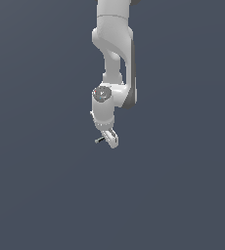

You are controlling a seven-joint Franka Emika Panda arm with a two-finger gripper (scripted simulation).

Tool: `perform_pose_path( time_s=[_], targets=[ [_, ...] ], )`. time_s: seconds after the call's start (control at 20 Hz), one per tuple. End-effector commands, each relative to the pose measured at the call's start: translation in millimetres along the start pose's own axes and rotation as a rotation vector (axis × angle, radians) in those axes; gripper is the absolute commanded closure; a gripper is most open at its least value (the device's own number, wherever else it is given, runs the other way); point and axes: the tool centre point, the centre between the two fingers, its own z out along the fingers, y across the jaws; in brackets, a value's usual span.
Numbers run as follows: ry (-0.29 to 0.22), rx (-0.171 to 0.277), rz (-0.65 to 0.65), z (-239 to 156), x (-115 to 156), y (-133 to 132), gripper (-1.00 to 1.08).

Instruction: Pick up the object and move it to a goal position.

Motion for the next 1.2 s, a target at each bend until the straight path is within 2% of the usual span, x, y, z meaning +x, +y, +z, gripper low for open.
perform_pose_path(
  time_s=[0.0, 0.7, 1.15],
  targets=[
    [0.001, 0.001, 0.001, -13.7, 16.7, 0.4, 1.08],
    [0.002, 0.0, 0.001, -105.3, 131.1, -1.2, 1.08],
    [0.001, 0.0, 0.0, -135.8, 170.9, -4.5, 1.08]
  ],
)
